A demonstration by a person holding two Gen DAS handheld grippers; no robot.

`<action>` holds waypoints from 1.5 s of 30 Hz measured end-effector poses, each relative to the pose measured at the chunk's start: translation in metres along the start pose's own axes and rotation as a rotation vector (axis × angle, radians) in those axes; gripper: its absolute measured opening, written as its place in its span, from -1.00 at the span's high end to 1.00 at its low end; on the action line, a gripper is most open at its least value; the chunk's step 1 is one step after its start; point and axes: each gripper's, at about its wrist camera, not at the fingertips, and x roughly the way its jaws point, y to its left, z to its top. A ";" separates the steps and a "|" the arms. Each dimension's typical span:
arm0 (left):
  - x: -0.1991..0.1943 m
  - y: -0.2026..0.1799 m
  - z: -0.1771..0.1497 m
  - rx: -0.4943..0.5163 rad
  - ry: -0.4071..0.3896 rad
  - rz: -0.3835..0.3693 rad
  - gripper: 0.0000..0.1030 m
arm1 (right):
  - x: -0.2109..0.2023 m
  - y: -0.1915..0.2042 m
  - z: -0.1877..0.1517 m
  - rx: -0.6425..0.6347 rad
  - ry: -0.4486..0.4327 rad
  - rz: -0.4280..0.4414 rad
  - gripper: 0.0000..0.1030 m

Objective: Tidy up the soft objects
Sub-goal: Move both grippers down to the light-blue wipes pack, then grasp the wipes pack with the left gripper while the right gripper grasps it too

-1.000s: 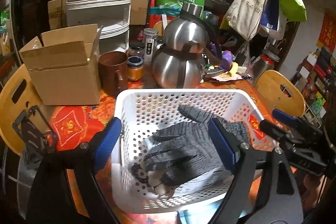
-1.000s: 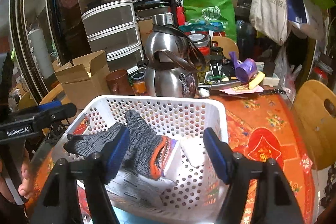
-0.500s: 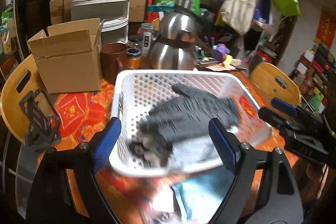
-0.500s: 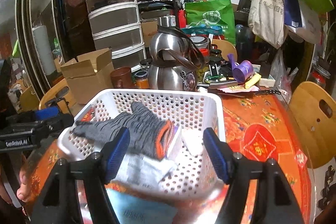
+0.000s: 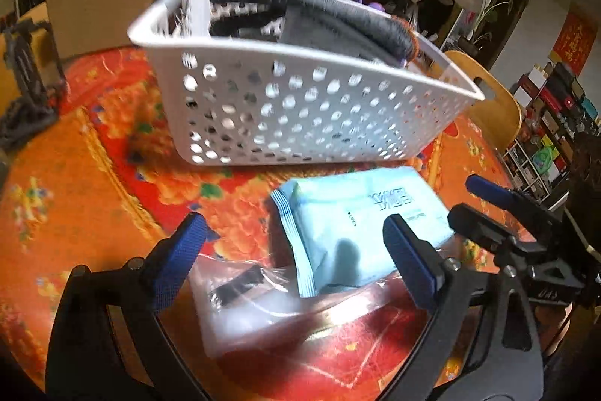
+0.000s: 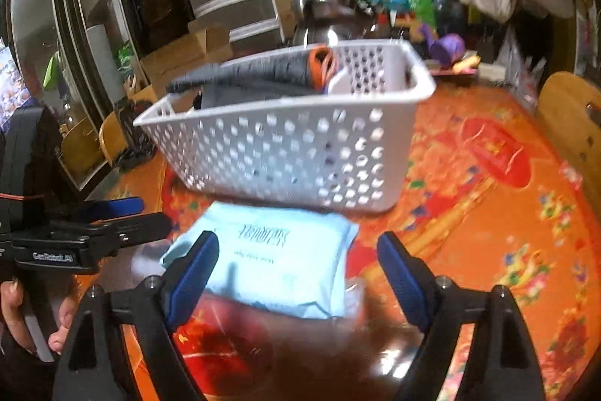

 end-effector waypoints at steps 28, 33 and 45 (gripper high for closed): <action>0.057 -0.027 -0.007 0.012 0.076 -0.148 -0.04 | 0.042 0.009 -0.022 -0.058 0.124 0.044 0.11; 0.054 -0.031 -0.011 0.026 0.065 -0.140 0.08 | 0.042 0.010 -0.023 -0.064 0.129 0.041 0.15; 0.035 -0.056 -0.018 0.096 0.000 -0.139 0.13 | 0.025 0.020 -0.025 -0.101 0.075 -0.004 0.40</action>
